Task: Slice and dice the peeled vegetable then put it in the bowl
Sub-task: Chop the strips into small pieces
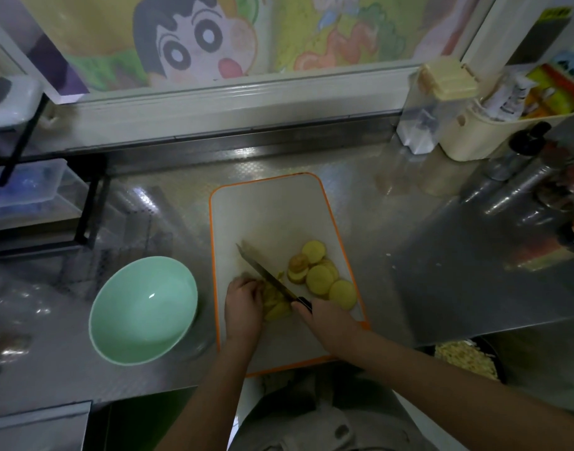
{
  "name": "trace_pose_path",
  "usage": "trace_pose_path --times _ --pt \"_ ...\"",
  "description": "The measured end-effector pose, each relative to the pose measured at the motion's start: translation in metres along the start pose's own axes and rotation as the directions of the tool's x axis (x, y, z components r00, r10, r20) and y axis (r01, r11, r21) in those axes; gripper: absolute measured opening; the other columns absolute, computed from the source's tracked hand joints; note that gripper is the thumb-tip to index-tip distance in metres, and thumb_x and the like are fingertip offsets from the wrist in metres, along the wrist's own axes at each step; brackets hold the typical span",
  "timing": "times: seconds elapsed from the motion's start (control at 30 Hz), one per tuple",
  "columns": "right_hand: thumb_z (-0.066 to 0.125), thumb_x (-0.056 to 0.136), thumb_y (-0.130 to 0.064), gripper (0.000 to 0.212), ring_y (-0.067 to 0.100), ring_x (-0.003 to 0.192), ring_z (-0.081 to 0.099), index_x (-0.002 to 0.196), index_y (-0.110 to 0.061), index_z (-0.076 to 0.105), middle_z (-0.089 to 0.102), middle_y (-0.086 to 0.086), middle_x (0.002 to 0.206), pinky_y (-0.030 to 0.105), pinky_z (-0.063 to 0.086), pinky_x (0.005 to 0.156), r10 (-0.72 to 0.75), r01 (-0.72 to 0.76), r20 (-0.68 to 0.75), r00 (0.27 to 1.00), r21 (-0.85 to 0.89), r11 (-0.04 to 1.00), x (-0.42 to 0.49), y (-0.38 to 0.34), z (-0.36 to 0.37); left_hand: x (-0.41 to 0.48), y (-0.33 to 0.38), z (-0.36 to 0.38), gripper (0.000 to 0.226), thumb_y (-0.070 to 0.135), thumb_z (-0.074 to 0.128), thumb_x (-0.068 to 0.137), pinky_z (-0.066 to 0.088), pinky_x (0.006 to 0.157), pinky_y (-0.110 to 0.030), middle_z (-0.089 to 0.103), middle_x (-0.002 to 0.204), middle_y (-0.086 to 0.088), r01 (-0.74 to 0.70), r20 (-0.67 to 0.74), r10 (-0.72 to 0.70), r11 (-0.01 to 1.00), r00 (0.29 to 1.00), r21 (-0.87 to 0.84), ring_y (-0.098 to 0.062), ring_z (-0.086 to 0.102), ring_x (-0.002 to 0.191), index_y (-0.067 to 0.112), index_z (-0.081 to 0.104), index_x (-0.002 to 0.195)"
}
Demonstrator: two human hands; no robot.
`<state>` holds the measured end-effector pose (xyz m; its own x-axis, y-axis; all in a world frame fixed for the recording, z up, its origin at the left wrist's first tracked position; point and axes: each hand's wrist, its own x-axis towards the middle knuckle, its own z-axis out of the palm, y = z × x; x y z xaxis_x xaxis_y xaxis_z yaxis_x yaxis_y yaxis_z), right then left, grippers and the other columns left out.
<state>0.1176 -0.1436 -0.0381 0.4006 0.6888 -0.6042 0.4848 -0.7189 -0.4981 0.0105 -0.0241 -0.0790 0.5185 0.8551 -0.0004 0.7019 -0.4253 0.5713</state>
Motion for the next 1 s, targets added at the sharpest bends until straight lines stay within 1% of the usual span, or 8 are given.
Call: trace_pose_path --times 0.07,0.13,0.33,0.47,0.57,0.7,0.83,1.0 --pt "0.028 0.100 -0.045 0.054 0.012 0.063 0.044 0.118 -0.003 0.055 0.049 0.003 0.075 0.032 0.043 0.075 0.010 -0.009 -0.010 1.000 0.029 1.000 0.000 -0.003 0.000 0.000 -0.001 -0.001 0.017 0.000 0.060 0.082 0.033 0.074 -0.024 0.066 0.092 -0.016 -0.007 0.004 0.007 1.000 1.000 -0.003 -0.032 0.056 0.089 -0.001 0.072 0.094" --pt "0.026 0.098 -0.051 0.059 0.012 0.059 0.040 0.106 -0.001 0.058 0.042 -0.001 0.067 0.030 0.041 0.074 0.018 -0.018 -0.013 1.000 0.026 1.000 -0.001 -0.004 0.003 0.001 -0.002 -0.002 0.015 0.000 0.061 0.081 0.032 0.072 -0.023 0.066 0.091 -0.016 -0.017 0.007 0.017 1.000 1.000 -0.021 -0.033 0.057 0.088 -0.001 0.072 0.092" --pt "0.027 0.100 -0.046 0.044 0.031 0.092 0.060 0.078 -0.014 0.047 0.053 0.006 0.076 0.030 0.038 0.068 -0.035 0.031 -0.024 0.999 -0.147 0.989 -0.014 -0.012 -0.001 0.000 -0.002 -0.001 0.018 0.007 0.058 0.087 0.031 0.075 -0.020 0.066 0.098 -0.013 0.003 0.006 -0.002 0.997 1.000 -0.072 -0.029 0.055 0.093 0.001 0.071 0.096" --pt "0.025 0.104 -0.033 0.037 0.027 0.098 0.061 0.114 -0.014 0.055 0.059 0.016 0.114 0.030 0.038 0.065 -0.125 0.097 -0.056 0.991 -0.350 0.932 -0.012 -0.015 -0.001 -0.007 -0.002 0.007 0.017 0.009 0.060 0.086 0.029 0.075 -0.017 0.063 0.097 -0.012 0.029 -0.009 -0.030 0.997 1.000 -0.074 -0.026 0.052 0.093 0.002 0.070 0.098" --pt "0.021 0.104 -0.024 0.043 0.025 0.093 0.057 0.145 -0.012 0.030 0.053 0.018 0.111 0.028 0.034 0.070 -0.087 0.079 -0.011 0.996 -0.321 0.944 -0.012 -0.017 -0.001 -0.012 -0.004 0.015 0.012 0.003 0.062 0.083 0.034 0.076 -0.022 0.063 0.095 -0.013 0.007 -0.033 -0.009 0.998 0.999 -0.064 -0.027 0.052 0.090 0.002 0.068 0.093" --pt "0.028 0.103 -0.036 0.042 0.028 0.098 0.060 0.124 -0.007 0.051 0.060 0.016 0.113 0.030 0.037 0.065 -0.041 0.018 -0.078 0.996 -0.276 0.961 -0.006 -0.014 0.000 -0.012 -0.005 0.021 0.011 -0.001 0.064 0.080 0.038 0.075 -0.027 0.062 0.092 -0.012 -0.010 -0.070 0.005 0.998 0.998 -0.066 -0.028 0.053 0.089 0.003 0.068 0.090" --pt "0.022 0.103 -0.009 0.050 0.034 0.106 0.054 0.151 -0.015 0.011 0.045 0.022 0.125 0.036 0.038 0.064 0.048 -0.049 -0.008 0.999 -0.116 0.992 -0.005 -0.020 -0.002 -0.013 -0.007 0.023 0.009 -0.001 0.063 0.081 0.040 0.075 -0.031 0.062 0.092 -0.012 -0.021 -0.076 0.016 0.998 0.997 -0.058 -0.029 0.053 0.089 0.004 0.067 0.089" --pt "0.026 0.103 -0.009 0.053 0.034 0.104 0.053 0.152 -0.014 0.008 0.045 0.021 0.125 0.038 0.039 0.072 0.113 -0.112 0.019 0.993 -0.039 0.993 0.004 -0.016 -0.004 -0.013 -0.006 0.025 0.009 0.001 0.062 0.082 0.046 0.078 -0.036 0.063 0.095 -0.012 -0.014 -0.078 0.010 0.999 0.997 -0.049 -0.029 0.054 0.092 0.004 0.067 0.090"
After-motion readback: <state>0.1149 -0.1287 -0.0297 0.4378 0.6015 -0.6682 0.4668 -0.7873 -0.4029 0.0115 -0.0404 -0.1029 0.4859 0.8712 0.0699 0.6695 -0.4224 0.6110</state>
